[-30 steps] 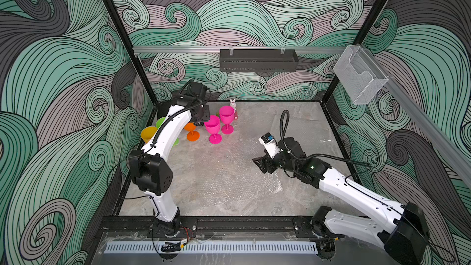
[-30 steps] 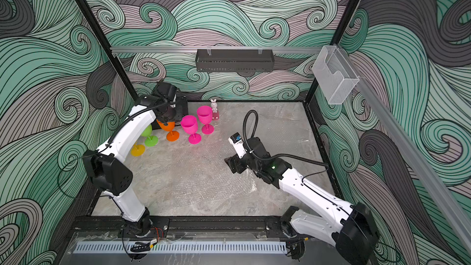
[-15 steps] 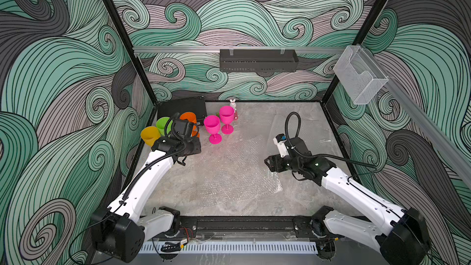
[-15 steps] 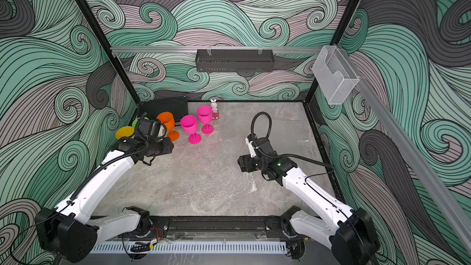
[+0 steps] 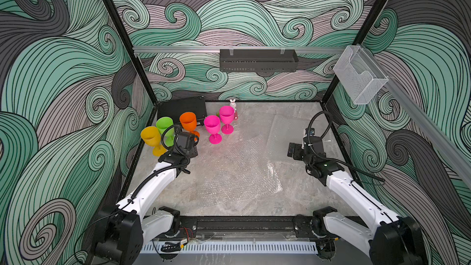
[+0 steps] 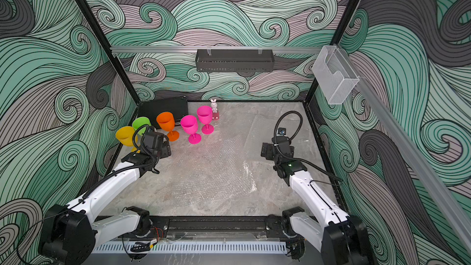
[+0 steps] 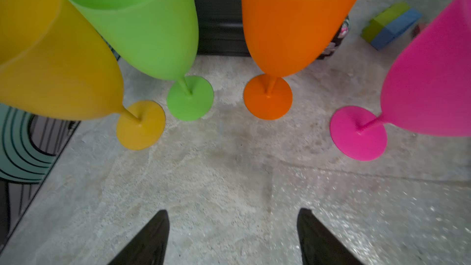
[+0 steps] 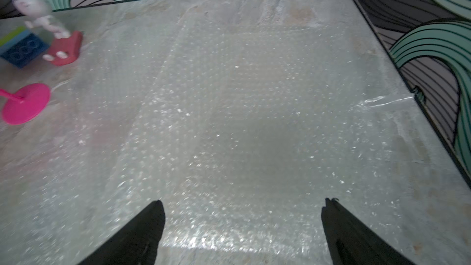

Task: Unpack wine glasses from bubble wrap
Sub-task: Reset both arms

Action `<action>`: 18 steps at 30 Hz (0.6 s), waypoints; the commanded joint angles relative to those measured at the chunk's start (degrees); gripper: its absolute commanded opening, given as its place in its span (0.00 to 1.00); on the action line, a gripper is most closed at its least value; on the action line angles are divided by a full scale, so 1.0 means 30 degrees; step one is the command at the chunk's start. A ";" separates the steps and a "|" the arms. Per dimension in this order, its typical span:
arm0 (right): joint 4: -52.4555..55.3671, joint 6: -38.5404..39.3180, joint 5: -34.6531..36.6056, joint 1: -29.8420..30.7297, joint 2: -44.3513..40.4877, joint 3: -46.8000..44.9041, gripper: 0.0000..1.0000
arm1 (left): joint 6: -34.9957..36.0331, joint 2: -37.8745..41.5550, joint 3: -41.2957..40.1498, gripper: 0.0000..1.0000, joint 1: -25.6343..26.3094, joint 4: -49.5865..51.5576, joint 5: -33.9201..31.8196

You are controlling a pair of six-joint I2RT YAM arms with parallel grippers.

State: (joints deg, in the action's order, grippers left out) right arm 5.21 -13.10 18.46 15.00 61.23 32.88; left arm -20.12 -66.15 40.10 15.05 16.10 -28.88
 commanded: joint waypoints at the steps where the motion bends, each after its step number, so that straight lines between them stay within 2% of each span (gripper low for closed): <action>1: -0.5055 0.1934 0.3079 -0.0494 0.1316 -0.0133 1.00 | 0.3238 -0.0861 -0.0807 0.84 -0.0462 -0.4633 -0.2237; 4: -0.6987 0.2951 0.4333 -0.0896 0.2972 -0.0011 1.00 | 0.4253 -0.1037 -0.1876 0.84 -0.1380 -0.7536 -0.0670; 8: -0.8859 0.3811 0.4392 -0.1470 0.4708 -0.0165 1.00 | 0.4891 -0.0859 -0.4131 0.84 -0.3389 -1.2000 0.1707; 12: -1.3281 0.4420 0.2894 -0.1986 0.5247 -0.2357 1.00 | 0.5264 -0.1276 -0.5617 0.84 -0.5209 -1.4876 0.4304; 18: -1.9312 0.5431 0.0441 -0.2358 0.7366 -0.4560 1.00 | 0.5451 -0.3369 -0.6577 0.83 -0.5901 -1.8748 0.6665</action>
State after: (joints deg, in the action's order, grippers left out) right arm -39.46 0.56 24.43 8.29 80.86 20.43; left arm -4.91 -74.19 20.36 -2.00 -29.87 -14.92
